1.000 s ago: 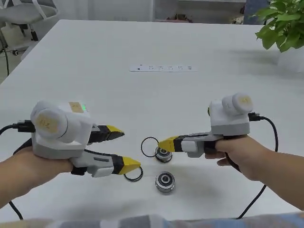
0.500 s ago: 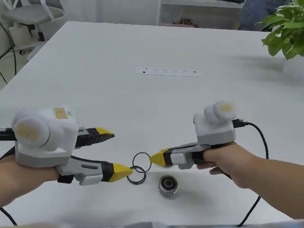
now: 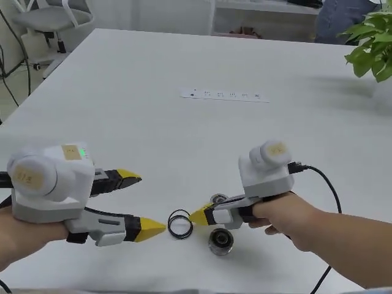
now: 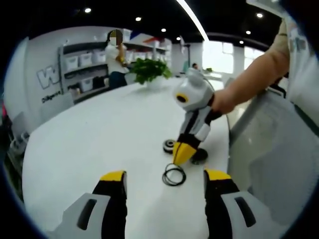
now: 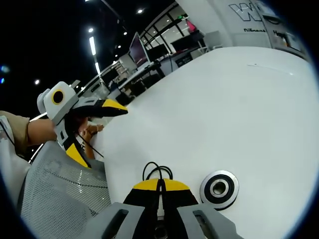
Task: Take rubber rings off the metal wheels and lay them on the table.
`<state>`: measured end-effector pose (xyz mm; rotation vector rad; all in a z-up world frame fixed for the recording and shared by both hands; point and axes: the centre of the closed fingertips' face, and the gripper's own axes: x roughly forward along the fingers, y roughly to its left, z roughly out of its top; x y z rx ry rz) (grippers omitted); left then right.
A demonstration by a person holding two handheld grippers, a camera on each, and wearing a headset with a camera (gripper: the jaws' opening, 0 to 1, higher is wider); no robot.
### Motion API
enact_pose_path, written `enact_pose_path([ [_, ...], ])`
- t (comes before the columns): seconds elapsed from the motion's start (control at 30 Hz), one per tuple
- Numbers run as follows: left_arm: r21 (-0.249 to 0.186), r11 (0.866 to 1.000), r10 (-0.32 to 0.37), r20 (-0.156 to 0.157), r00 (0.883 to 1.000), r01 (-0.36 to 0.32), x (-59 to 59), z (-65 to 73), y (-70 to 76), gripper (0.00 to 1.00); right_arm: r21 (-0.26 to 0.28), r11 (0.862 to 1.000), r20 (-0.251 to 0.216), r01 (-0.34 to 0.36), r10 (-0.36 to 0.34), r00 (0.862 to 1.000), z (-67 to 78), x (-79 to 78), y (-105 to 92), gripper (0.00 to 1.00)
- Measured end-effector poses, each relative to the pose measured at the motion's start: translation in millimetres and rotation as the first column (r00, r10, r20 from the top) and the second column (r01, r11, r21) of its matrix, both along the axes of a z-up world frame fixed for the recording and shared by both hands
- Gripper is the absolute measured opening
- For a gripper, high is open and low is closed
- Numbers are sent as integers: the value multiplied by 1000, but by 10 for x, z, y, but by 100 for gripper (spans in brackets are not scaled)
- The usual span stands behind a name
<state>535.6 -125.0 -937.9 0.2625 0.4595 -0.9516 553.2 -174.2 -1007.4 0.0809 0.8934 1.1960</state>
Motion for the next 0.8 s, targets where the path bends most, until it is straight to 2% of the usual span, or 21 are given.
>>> enact_pose_path([
  [0.47, 4, 1000, 3, -6, 1000, -3, -12, -14, -1, 63, -19, 1000, 20, 2, -2, 1000, -54, 11, 0, 0],
  [0.8, 8, 1000, -1, -11, 1000, 1, 8, -24, -12, 63, 4, 1000, 37, -3, 3, 999, 10, 27, 2, 9],
])
